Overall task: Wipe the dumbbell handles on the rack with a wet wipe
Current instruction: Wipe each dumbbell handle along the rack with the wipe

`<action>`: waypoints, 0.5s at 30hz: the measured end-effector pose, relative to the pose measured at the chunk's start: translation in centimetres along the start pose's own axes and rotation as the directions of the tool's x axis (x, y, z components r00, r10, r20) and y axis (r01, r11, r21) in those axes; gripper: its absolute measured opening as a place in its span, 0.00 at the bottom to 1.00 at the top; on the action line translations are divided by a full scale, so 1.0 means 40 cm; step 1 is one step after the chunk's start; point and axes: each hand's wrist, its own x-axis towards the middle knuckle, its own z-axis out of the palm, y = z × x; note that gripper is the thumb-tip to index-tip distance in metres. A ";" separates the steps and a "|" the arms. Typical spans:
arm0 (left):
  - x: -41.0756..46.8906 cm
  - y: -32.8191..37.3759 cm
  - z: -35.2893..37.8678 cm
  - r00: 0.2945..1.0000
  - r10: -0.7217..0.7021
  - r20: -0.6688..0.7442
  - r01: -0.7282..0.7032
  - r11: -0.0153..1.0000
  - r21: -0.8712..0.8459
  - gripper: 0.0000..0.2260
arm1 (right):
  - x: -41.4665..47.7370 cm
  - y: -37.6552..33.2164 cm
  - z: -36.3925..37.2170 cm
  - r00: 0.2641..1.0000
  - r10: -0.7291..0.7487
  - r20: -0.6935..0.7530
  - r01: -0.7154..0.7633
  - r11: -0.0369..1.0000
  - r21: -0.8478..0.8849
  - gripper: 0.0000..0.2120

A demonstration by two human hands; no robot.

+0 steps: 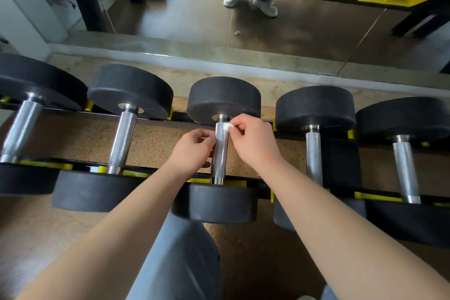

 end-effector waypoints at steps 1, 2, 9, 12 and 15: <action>0.001 -0.002 -0.001 1.000 0.003 0.001 -0.003 1.000 0.005 0.08 | -0.009 0.001 -0.002 0.999 0.027 0.043 -0.027 1.000 0.003 0.06; 0.001 -0.003 -0.001 1.000 0.005 0.002 -0.005 1.000 0.005 0.08 | -0.024 0.002 -0.004 0.989 0.058 0.134 -0.056 0.998 -0.023 0.07; 0.009 0.000 -0.001 1.000 0.029 -0.003 -0.029 0.999 0.024 0.07 | -0.067 -0.001 -0.021 0.863 0.191 0.469 -0.205 0.979 -0.021 0.12; 0.007 0.001 -0.002 1.000 0.027 0.002 -0.027 0.999 0.018 0.07 | -0.011 -0.016 -0.015 0.927 0.299 0.227 -0.356 0.894 0.272 0.09; 0.004 -0.002 -0.004 1.000 0.008 0.022 -0.008 1.000 -0.012 0.07 | 0.003 -0.019 -0.007 0.932 0.277 0.233 -0.327 0.920 0.216 0.11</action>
